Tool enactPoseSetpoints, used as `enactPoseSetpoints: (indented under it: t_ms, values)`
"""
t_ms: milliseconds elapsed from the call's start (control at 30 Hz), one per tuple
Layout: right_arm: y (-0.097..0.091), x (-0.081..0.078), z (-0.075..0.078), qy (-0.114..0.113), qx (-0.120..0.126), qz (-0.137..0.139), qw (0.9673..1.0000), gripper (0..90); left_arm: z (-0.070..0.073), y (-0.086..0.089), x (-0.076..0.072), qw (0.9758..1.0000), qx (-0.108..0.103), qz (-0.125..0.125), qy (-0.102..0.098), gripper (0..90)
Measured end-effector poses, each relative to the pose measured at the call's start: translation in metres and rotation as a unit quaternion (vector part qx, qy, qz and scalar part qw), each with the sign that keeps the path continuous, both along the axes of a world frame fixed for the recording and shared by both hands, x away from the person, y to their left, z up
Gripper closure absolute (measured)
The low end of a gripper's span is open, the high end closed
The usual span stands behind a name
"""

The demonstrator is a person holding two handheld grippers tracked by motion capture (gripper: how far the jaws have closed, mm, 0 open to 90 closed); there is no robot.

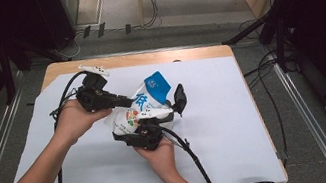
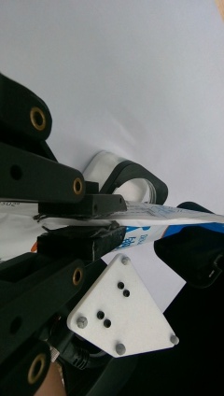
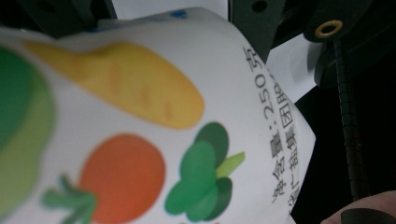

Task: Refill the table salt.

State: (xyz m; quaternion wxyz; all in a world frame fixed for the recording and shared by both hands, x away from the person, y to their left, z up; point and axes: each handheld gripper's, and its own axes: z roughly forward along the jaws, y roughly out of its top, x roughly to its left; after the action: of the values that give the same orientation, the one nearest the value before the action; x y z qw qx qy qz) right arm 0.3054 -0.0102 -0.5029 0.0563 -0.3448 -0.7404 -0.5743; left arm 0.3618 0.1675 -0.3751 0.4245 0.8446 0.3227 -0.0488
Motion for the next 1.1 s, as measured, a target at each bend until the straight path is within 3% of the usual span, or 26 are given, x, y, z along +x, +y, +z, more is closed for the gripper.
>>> enactPoseSetpoints:
  t_ms: [533, 567, 733, 1100]
  values:
    - [-0.003, 0.000, 0.003, -0.017, -0.008, -0.011, 0.9998, 64.8, 0.005, 0.007, -0.004, 0.9999, -0.017, -0.001, -0.005, 84.8]
    - [-0.003, 0.000, 0.003, -0.018, -0.007, -0.012, 0.9997, 67.8, 0.005, 0.007, -0.004, 0.9998, -0.017, 0.001, -0.009, 84.9]
    - [-0.007, 0.000, 0.002, -0.013, 0.001, -0.024, 0.9996, 69.1, 0.007, 0.011, -0.005, 0.9997, -0.024, -0.001, -0.007, 85.6]
    - [-0.007, 0.000, 0.002, -0.018, -0.006, -0.027, 0.9995, 69.0, 0.007, 0.009, -0.005, 0.9995, -0.028, -0.011, -0.009, 85.9]
